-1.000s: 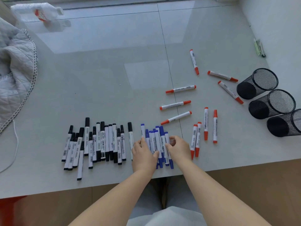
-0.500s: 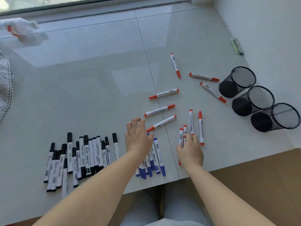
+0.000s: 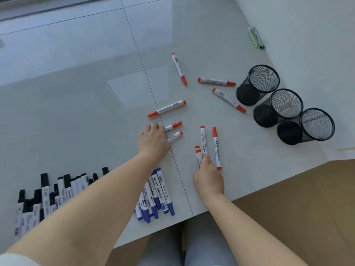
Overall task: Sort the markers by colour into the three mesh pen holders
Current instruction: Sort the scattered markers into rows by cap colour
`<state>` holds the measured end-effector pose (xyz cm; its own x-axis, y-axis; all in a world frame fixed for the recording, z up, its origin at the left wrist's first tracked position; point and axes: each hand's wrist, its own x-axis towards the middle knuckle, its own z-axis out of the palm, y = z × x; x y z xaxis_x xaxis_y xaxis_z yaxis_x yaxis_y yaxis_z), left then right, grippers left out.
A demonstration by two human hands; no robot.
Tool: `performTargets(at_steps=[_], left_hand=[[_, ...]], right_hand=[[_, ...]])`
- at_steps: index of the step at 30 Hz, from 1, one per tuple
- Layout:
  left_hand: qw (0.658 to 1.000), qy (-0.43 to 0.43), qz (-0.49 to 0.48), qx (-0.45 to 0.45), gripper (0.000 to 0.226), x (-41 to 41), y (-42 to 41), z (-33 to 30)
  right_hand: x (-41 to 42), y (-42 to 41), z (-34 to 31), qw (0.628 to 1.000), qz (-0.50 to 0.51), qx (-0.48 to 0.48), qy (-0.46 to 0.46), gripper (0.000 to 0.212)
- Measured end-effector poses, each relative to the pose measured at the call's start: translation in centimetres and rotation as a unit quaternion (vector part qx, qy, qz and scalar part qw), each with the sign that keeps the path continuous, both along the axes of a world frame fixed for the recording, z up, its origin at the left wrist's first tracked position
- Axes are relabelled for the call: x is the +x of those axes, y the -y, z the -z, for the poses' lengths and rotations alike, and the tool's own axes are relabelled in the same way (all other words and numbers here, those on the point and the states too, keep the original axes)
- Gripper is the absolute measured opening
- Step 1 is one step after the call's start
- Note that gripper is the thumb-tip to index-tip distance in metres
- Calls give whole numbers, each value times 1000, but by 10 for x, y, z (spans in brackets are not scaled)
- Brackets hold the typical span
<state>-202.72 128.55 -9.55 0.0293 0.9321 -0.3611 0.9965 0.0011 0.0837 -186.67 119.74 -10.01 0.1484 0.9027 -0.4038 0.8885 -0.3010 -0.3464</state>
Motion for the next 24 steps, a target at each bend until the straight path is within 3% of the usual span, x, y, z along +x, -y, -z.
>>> performTargets(at_steps=[5, 9, 14, 18, 24], left_hand=[[1000, 18, -11, -1, 34, 5, -7, 5], [999, 22, -25, -26, 31, 11, -12, 5], [993, 61, -79, -66, 31, 34, -7, 2], [982, 108, -128, -88, 31, 54, 11, 2], [953, 162, -243, -73, 42, 77, 27, 3]], right_hand=[[16, -10, -9, 998, 37, 17, -48, 25], [36, -28, -15, 995, 85, 30, -51, 15], [42, -45, -17, 998, 52, 15, -42, 20], [52, -55, -13, 993, 110, 1, -35, 17], [80, -70, 2, 995, 94, -32, -6, 28]])
